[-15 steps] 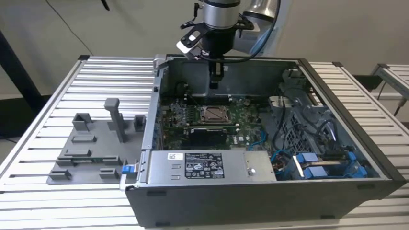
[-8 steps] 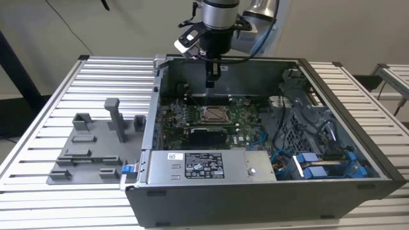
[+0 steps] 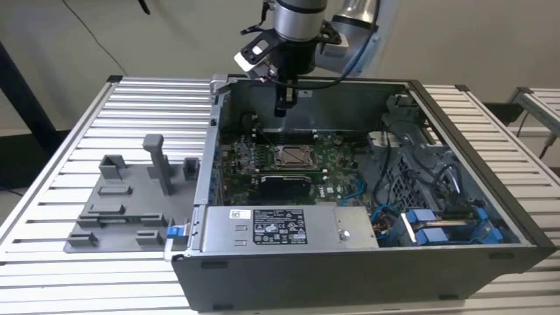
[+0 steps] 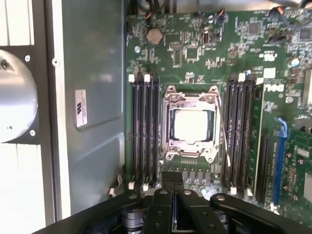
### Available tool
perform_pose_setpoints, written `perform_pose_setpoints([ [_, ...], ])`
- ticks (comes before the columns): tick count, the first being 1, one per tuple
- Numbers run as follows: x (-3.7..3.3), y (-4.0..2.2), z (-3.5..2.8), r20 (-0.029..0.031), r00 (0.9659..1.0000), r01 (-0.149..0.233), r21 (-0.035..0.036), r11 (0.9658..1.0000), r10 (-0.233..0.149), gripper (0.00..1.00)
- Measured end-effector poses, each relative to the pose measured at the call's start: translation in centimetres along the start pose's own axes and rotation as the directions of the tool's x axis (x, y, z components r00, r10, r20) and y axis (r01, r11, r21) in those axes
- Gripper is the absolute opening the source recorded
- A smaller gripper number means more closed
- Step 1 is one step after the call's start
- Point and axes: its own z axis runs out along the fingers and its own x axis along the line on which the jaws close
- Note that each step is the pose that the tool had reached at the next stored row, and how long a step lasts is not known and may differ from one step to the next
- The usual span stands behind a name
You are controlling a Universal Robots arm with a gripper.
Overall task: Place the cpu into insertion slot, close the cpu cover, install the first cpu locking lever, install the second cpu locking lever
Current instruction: 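Close the cpu cover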
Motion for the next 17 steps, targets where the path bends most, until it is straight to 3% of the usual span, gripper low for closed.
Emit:
perform_pose_setpoints([
  [2,0.00,-0.14,0.01,-0.0017,1.0000,0.006,0.0096,0.9999,-0.006,0.11],
  [6,-0.01,-0.33,0.04,0.0007,0.9990,0.044,0.0152,0.9989,-0.044,0.11],
  [9,-0.02,-0.38,0.07,0.0037,0.9954,0.096,0.0224,0.9951,-0.096,0.11],
  [13,-0.02,-0.37,0.12,0.0074,0.9859,0.167,0.0328,0.9855,-0.167,0.11],
  [17,-0.03,-0.37,0.15,0.0114,0.9711,0.238,0.0393,0.9705,-0.238,0.11],
])
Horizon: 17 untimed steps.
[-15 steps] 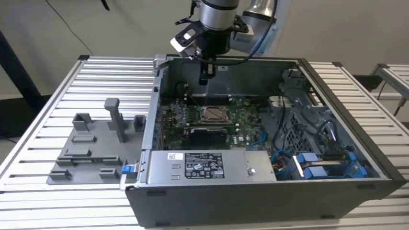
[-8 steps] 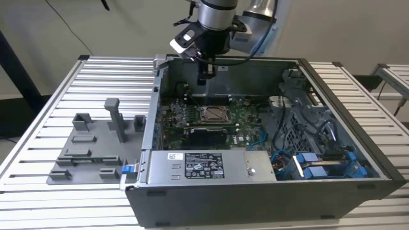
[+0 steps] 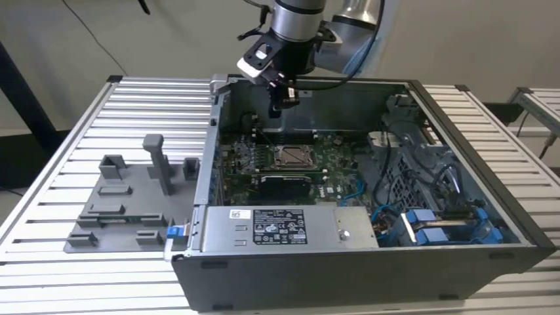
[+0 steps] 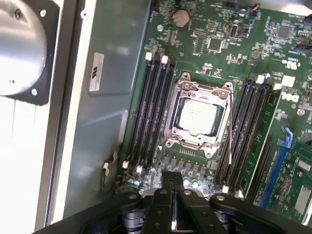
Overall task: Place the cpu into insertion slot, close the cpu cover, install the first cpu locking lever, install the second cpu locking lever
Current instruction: 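Close the cpu cover, then install the first cpu locking lever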
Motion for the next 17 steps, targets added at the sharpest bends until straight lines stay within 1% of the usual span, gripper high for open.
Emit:
perform_pose_setpoints([
  [2,0.00,-0.01,0.01,0.0033,0.9994,0.035,0.0018,0.9994,-0.035,0.11],
  [3,0.01,-0.07,0.01,0.0041,0.9991,0.042,0.0025,0.9991,-0.042,0.11],
  [6,0.11,-0.40,0.09,0.0043,0.9989,0.047,0.0034,0.9989,-0.047,0.11],
  [9,0.28,-0.88,0.24,0.0021,0.9989,0.047,0.0035,0.9989,-0.047,0.11],
  [10,0.34,-0.99,0.26,0.0012,0.9989,0.046,0.0065,0.9989,-0.046,0.11],
  [11,0.39,-1.06,0.28,-0.0007,0.9990,0.044,0.0117,0.9990,-0.044,0.11],
  [12,0.42,-1.13,0.29,-0.0028,0.9991,0.042,0.0186,0.9989,-0.042,0.11],
  [16,0.52,-1.35,0.33,-0.0158,0.9994,0.033,0.0601,0.9977,-0.032,0.11],
  [17,0.54,-1.39,0.34,-0.0183,0.9994,0.031,0.0679,0.9972,-0.030,0.11],
])
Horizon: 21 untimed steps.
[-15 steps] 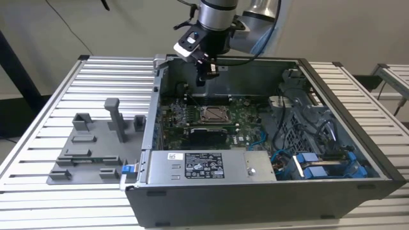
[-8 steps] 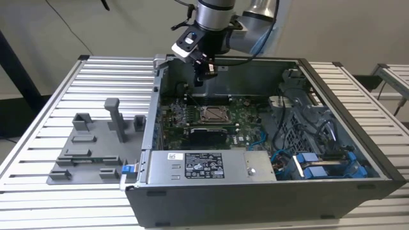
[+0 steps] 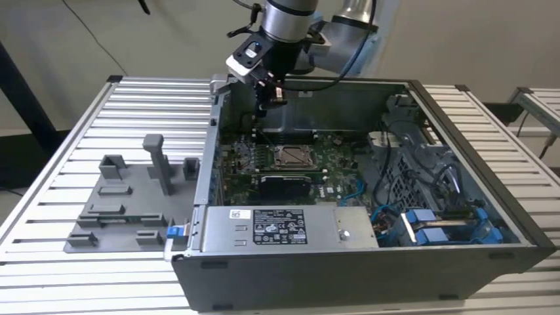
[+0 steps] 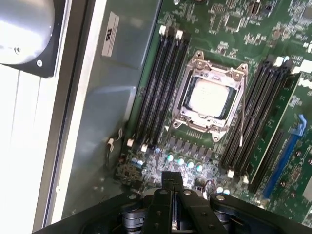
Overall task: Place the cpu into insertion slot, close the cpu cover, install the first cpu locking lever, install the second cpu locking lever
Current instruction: 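Install the first cpu locking lever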
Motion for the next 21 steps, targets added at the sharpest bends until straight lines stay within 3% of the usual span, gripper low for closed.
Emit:
perform_pose_setpoints([
  [2,0.05,-0.14,0.08,-0.0031,1.0000,-0.004,0.0085,1.0000,0.004,0.11],
  [7,0.43,-0.74,0.69,-0.0017,0.9999,-0.014,0.0108,0.9998,0.014,0.11],
  [15,0.96,-1.32,1.98,-0.0042,0.9995,-0.033,0.0084,0.9994,0.033,0.11],
  [21,1.20,-1.39,2.93,-0.0079,0.9983,-0.058,0.0045,0.9983,0.058,0.11],
])
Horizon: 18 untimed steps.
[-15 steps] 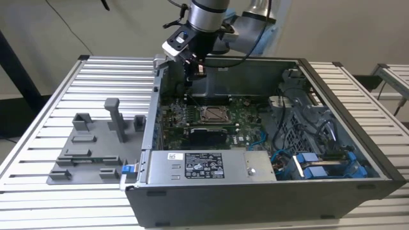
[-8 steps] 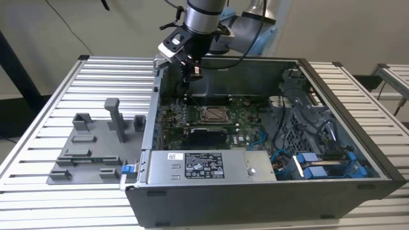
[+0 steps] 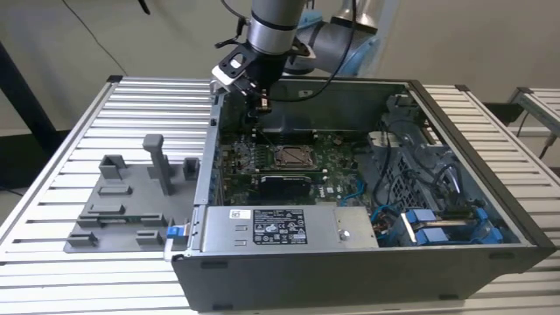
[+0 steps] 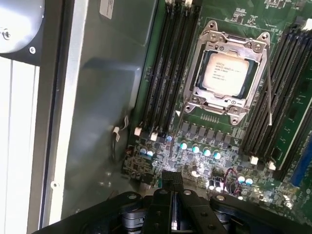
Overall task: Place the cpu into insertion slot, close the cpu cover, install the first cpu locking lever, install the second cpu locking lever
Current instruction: 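Install the first cpu locking lever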
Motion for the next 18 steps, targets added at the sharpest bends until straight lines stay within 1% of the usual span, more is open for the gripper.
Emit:
perform_pose_setpoints([
  [5,0.12,0.00,0.73,-0.0044,0.9996,-0.028,-0.0044,0.9996,0.028,0.11],
  [10,0.21,-0.15,1.33,-0.0079,0.9988,-0.049,-0.0068,0.9988,0.049,0.11],
  [12,0.18,-0.16,1.59,-0.0085,0.9986,-0.052,-0.0066,0.9986,0.052,0.11],
  [14,0.18,-0.17,1.63,-0.0090,0.9985,-0.054,-0.0033,0.9986,0.053,0.11],
  [18,0.17,-0.15,1.73,-0.0095,0.9985,-0.054,-0.0032,0.9986,0.054,0.11],
])
